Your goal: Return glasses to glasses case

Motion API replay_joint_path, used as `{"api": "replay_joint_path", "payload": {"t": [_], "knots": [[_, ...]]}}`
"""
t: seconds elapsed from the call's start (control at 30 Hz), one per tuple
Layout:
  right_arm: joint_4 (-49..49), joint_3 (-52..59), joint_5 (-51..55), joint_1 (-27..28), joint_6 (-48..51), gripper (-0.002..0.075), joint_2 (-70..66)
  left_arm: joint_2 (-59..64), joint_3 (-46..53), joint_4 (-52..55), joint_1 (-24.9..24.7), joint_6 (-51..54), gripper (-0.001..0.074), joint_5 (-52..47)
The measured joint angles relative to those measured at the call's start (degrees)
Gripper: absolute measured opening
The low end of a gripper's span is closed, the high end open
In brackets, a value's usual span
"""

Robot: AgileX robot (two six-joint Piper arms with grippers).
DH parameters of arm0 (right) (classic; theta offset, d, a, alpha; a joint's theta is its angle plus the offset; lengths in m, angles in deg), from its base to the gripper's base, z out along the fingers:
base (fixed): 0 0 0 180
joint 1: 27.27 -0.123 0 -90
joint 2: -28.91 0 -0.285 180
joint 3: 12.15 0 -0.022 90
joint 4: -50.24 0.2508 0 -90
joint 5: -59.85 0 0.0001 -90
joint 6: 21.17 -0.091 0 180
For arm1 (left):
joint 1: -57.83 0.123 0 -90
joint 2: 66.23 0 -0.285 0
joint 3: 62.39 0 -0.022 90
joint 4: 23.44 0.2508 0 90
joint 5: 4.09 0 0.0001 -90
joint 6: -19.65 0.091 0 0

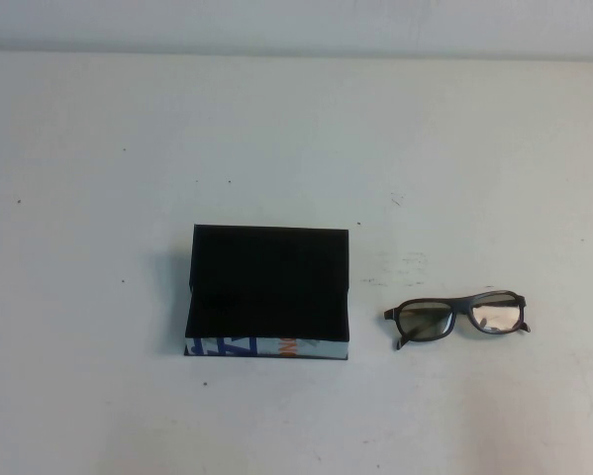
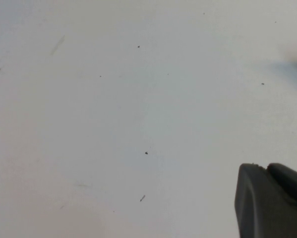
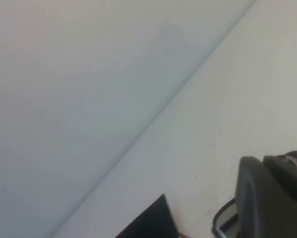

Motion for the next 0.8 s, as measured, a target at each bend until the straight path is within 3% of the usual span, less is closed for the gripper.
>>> {"api": "replay_joint_path", "payload": {"t": [0.2, 0.5, 0.8], "knots": [[-3.4, -9.3, 12.1, 0.0, 2.9, -0.0011, -4.7, 0.0, 0.0, 0.0, 0.0, 0.0, -0.0003, 0.0], [-24.1, -28.0, 35.3, 0.0, 5.7, -0.0011, -30.0, 0.0, 0.0, 0.0, 0.0, 0.0, -0.0003, 0.0], [-29.0, -36.9, 41.9, -0.9, 12.0, -0.0011, -48.5, 0.0, 0.0, 0.0, 0.0, 0.0, -0.0003, 0.0]]}}
